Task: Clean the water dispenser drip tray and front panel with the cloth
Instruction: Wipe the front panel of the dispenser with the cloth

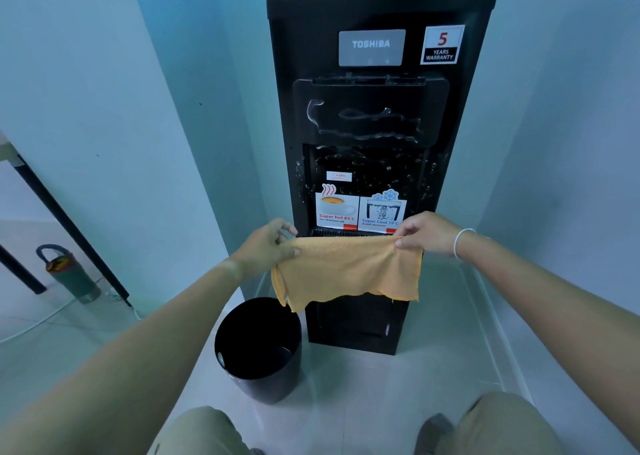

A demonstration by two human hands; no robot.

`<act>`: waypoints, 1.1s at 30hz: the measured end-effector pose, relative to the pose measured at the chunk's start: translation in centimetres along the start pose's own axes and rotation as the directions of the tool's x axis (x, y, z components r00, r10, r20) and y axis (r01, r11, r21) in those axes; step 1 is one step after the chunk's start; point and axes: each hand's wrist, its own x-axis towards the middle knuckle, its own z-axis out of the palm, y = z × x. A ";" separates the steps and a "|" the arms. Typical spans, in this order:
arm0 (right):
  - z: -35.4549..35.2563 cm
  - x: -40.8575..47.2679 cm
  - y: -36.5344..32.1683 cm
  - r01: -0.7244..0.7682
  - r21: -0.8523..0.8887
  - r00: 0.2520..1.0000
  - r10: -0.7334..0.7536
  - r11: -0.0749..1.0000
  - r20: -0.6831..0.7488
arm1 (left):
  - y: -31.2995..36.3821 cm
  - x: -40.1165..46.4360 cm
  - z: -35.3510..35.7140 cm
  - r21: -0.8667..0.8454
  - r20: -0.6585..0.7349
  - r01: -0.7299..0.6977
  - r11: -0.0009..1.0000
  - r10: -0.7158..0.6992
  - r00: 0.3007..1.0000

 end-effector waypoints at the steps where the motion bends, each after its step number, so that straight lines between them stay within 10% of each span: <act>1: -0.1 -0.1 0.1 0.002 0.019 1.000 -0.002 1.000 -0.017 | 0.1 0.1 -0.2 -0.035 -0.026 0.010 0.999 -0.011 1.000; 10: -0.6 -1.2 0.8 -0.133 0.319 0.987 0.155 0.939 -0.046 | 1.2 0.4 -1.3 -0.175 0.004 0.153 0.973 -0.155 0.988; 15: 1.3 -1.7 -2.0 -0.306 0.679 0.928 0.368 0.667 0.056 | 2.7 1.7 1.3 -0.478 -0.058 0.288 0.829 -0.358 0.932; 20: 3.7 -1.9 -6.0 -0.258 0.885 0.948 0.277 0.387 0.155 | 6.1 1.3 4.3 -0.612 0.046 0.274 0.742 -0.312 0.949; 33: 4.7 -2.0 -7.1 -0.236 0.764 0.960 0.268 0.601 0.086 | 5.9 1.2 4.2 -0.577 0.206 0.257 0.775 -0.167 0.964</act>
